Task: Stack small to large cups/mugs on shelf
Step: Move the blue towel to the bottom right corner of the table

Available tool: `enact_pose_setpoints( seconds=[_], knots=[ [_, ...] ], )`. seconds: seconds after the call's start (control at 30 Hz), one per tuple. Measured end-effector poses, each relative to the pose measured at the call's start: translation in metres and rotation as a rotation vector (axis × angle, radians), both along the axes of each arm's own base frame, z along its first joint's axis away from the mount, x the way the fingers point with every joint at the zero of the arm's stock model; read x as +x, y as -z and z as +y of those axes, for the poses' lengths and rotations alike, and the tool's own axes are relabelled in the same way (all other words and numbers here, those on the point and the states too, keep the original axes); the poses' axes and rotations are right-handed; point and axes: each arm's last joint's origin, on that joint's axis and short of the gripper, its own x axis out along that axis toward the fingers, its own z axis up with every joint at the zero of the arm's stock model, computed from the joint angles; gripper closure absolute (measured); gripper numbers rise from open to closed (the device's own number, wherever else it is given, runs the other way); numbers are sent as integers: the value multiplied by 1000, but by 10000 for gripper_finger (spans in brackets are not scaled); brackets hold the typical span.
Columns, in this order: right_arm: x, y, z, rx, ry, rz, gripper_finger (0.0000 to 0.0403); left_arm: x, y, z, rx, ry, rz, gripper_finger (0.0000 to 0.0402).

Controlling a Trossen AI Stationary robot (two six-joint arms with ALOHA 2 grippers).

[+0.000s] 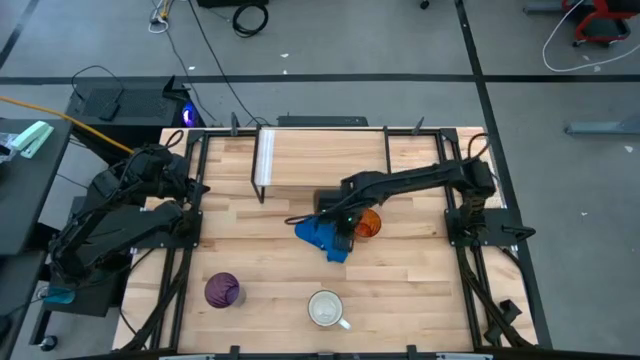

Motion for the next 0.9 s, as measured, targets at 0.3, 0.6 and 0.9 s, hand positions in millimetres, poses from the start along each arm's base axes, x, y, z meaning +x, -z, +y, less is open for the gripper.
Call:
enact_pose_setpoints(
  seconds=[0.3, 0.6, 0.9],
  knots=[
    [22, 28, 4, -27, -126, -67, 316, 0, 0, 0, -12, -14, -6, 365],
    [32, 55, 3, -39, -171, -29, 316, 0, 0, 0, -15, -18, -7, 361],
    [33, 75, 8, -8, -204, 33, 328, 0, 0, 0, -14, -20, -6, 358]
  ],
)
